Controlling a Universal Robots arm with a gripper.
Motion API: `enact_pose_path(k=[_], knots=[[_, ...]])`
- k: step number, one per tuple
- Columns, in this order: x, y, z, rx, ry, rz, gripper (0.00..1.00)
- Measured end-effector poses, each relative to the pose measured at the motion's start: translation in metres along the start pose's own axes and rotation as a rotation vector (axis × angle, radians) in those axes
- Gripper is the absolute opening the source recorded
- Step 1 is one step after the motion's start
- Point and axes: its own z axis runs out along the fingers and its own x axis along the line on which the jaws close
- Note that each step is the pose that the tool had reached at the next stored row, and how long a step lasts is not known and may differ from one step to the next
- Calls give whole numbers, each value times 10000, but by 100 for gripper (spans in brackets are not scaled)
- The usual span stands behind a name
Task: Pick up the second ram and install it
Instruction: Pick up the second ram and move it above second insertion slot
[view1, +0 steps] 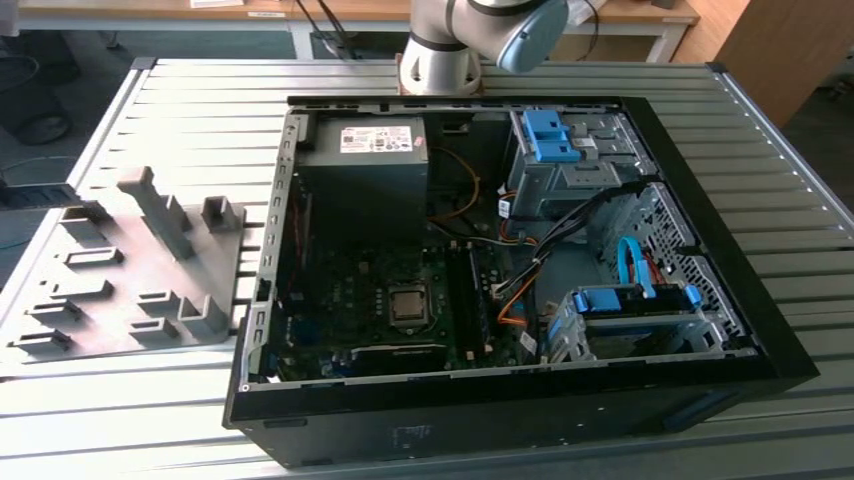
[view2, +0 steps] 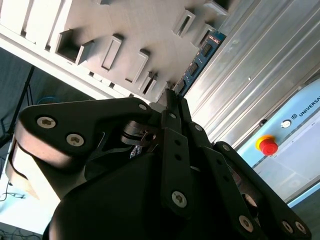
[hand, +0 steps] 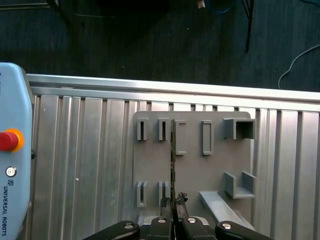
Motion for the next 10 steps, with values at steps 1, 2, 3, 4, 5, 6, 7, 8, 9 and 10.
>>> enact_pose_path(k=[1,2,3,4,5,6,7,8,9,10], knots=[[-1,0,-26,-1,1,0,14],[-1,0,-38,0,0,0,14],[-1,0,-50,0,0,0,14],[-2,0,-60,1,-1,0,14],[-2,0,-72,1,-1,0,14],[-2,0,-84,0,0,0,14],[-2,0,-94,1,0,0,14],[-3,0,-106,0,0,0,14],[-3,0,-117,0,0,0,14],[-3,0,-129,0,0,0,14]])
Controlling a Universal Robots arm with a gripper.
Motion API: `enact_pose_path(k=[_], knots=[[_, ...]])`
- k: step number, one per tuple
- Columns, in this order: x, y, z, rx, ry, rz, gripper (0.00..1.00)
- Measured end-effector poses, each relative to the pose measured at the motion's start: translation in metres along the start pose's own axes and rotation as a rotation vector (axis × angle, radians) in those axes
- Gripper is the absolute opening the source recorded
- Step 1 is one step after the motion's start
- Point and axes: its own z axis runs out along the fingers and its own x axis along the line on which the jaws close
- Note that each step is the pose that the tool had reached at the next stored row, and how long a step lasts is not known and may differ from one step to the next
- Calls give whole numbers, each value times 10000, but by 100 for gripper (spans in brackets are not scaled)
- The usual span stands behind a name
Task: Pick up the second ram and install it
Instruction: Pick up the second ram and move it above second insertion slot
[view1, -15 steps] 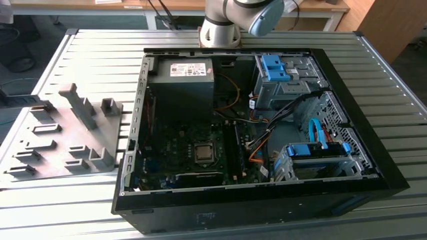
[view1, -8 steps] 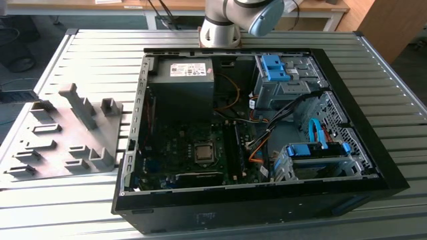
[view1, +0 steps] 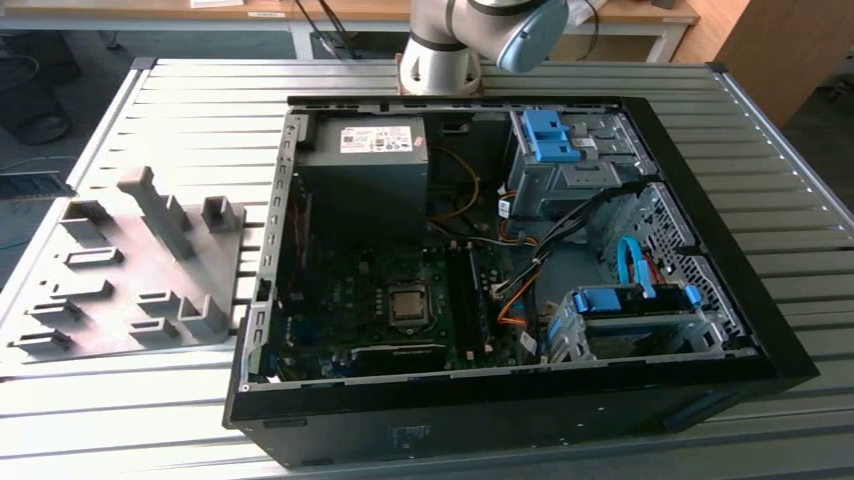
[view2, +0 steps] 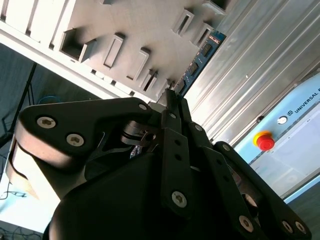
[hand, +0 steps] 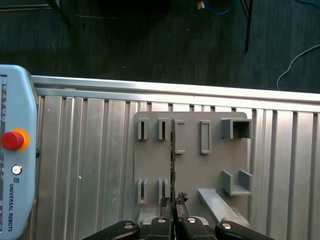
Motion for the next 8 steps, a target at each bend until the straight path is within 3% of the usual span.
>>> enact_pose_path(k=[8], knots=[[-3,0,-116,1,0,0,14]])
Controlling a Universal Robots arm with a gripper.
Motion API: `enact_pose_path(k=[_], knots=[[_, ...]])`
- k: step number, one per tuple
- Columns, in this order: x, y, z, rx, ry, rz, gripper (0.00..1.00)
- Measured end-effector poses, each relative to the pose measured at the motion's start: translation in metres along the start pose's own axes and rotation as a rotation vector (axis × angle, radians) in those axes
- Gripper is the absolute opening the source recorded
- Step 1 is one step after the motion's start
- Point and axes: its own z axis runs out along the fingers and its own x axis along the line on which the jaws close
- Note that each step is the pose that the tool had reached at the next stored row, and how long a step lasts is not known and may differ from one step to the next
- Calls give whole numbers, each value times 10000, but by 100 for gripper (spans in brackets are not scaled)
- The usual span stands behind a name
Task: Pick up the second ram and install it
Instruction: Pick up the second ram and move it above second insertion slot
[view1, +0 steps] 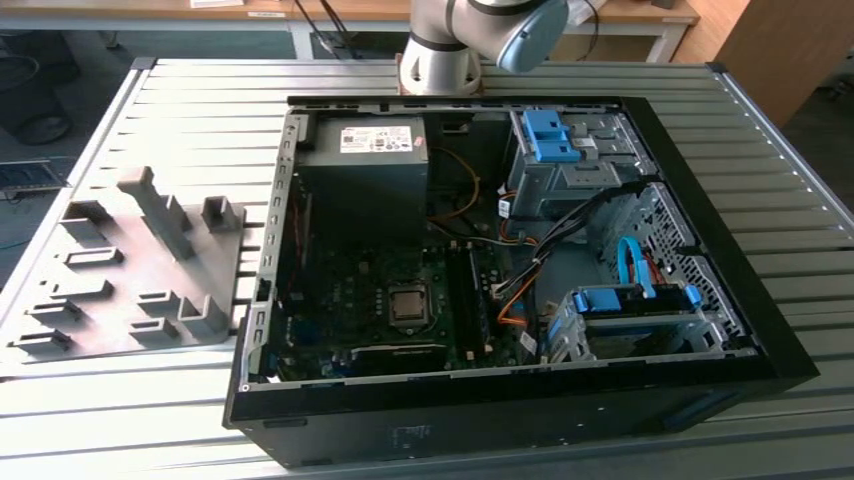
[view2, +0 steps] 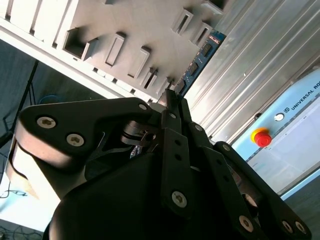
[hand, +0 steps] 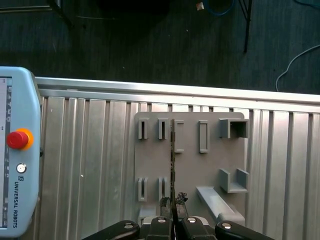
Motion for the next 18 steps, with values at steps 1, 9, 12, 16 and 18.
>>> enact_pose_path(k=[1,9,12,16,18], knots=[[-1,0,-18,-1,1,0,14],[-5,0,-184,-1,1,0,14],[-6,0,-251,0,0,0,14],[-8,0,-335,0,0,0,14],[-9,1,-378,0,1,1,14]])
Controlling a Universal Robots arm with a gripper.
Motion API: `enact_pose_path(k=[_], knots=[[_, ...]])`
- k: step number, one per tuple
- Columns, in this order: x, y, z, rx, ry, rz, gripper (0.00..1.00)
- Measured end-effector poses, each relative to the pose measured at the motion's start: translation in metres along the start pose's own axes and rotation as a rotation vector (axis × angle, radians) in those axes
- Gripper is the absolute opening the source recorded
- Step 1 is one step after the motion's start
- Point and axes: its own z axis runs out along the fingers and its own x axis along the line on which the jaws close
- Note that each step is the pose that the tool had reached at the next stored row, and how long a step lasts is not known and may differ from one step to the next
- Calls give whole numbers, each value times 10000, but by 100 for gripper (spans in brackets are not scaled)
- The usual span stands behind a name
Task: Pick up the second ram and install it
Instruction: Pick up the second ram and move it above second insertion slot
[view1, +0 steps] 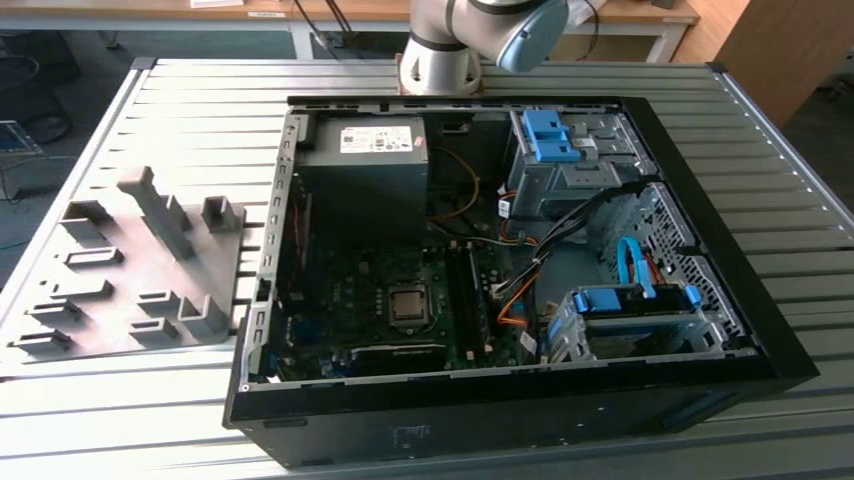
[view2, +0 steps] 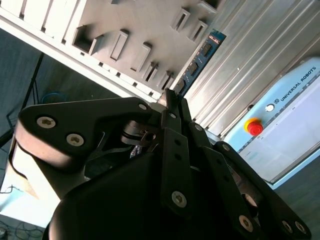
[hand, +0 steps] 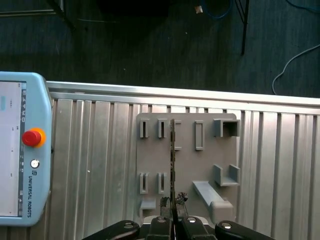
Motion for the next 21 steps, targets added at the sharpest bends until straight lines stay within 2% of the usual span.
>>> enact_pose_path(k=[16,21], knots=[[-7,0,-287,0,0,0,14],[-10,0,-403,-1,1,0,14]])
